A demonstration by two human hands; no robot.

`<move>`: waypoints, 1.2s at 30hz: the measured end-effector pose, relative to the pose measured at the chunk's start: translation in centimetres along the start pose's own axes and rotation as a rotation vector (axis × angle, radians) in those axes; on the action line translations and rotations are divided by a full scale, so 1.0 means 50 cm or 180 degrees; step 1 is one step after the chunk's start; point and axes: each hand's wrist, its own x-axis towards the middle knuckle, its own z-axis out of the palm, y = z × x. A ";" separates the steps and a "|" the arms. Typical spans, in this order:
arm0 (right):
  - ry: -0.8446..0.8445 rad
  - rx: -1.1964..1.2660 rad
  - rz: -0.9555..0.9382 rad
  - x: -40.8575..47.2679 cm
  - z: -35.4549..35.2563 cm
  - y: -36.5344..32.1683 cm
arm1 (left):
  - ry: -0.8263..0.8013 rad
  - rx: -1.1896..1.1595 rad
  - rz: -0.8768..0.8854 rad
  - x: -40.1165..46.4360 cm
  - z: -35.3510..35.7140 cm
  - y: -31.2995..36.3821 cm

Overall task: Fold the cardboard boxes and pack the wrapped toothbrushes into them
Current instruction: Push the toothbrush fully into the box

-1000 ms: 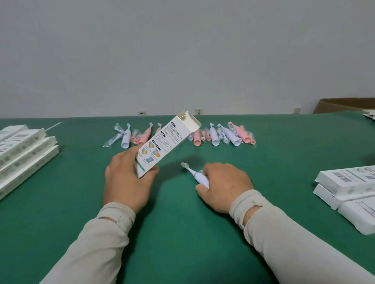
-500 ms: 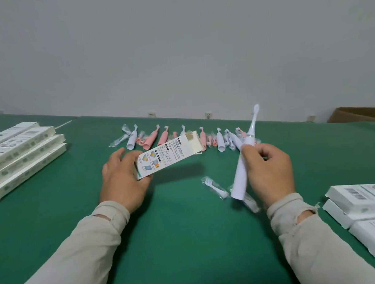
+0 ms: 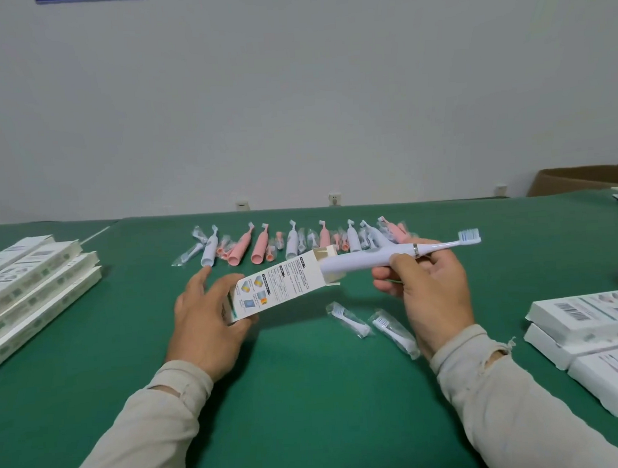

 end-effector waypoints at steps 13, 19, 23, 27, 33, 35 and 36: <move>-0.0827 -0.0832 0.0812 -0.001 -0.005 0.026 | -0.0120 -0.0155 0.0171 -0.002 0.001 0.001; -0.0222 -0.0562 0.0248 0.027 -0.032 0.020 | -0.0111 -0.0069 0.0093 0.000 -0.001 -0.002; -0.0419 -0.1037 0.0006 0.014 -0.020 0.024 | -0.0146 -0.0050 0.0146 -0.002 0.001 0.001; -0.0933 -0.2096 -0.0659 -0.007 -0.012 0.024 | -0.0185 -0.0072 0.0175 -0.004 0.000 0.005; -0.1123 -0.2261 -0.0741 -0.021 0.003 0.021 | -0.0173 -0.0109 0.0237 -0.005 0.002 0.005; -0.1104 -0.2169 -0.0601 -0.020 0.000 0.016 | -0.0154 -0.0136 0.0249 -0.003 0.003 0.004; -0.1134 -0.2173 -0.0554 -0.020 -0.002 0.013 | -0.0156 -0.0143 0.0262 -0.003 0.004 0.003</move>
